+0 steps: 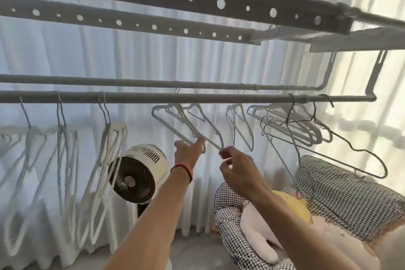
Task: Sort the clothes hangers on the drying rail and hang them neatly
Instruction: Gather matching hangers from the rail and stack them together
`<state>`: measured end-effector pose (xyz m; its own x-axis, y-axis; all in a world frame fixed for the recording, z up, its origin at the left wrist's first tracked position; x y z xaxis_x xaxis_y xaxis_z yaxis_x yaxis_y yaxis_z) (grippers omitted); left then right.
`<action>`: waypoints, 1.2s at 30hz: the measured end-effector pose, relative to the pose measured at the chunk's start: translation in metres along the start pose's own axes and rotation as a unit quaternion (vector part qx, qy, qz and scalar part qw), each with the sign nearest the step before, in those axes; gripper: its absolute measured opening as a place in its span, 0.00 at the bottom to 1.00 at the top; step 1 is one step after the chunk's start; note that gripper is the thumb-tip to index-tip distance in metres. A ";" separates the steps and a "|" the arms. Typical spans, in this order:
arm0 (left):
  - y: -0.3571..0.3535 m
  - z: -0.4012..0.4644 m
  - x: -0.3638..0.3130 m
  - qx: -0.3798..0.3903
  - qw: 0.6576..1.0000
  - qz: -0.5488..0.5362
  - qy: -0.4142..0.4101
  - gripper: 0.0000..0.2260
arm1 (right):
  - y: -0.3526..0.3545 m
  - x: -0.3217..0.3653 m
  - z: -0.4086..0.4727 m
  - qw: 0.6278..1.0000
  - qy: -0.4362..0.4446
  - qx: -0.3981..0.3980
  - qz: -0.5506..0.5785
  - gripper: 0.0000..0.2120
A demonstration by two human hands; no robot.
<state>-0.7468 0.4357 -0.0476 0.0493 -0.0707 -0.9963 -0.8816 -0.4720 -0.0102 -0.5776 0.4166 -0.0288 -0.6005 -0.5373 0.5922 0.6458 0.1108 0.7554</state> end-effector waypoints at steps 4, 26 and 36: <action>-0.010 0.037 -0.002 0.003 0.995 -0.053 0.084 0.34 | -0.012 -0.012 0.061 1.000 0.004 -0.001 -0.005 0.23; 0.033 0.092 -0.005 0.004 0.981 -0.117 0.155 0.25 | -0.021 -0.014 0.222 0.990 0.065 -0.079 -0.094 0.09; 0.072 0.078 -0.033 0.044 0.988 -0.117 0.093 0.12 | -0.066 -0.030 0.197 0.991 0.011 0.037 -0.126 0.08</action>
<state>-0.8484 0.4729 -0.0220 0.3346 -0.1319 -0.9331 -0.8726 -0.4171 -0.2540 -0.6952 0.5899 -0.0410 -0.7277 -0.5731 0.3768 0.4395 0.0321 0.8977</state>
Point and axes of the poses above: each hand's wrist, its own z-axis towards the middle knuckle, its own y-axis out of the back of the hand, x = y × z, the point moved 2 cm from there along z, towards the middle knuckle, and after that the axes turned 7 degrees about x, right-handed, at the moved point
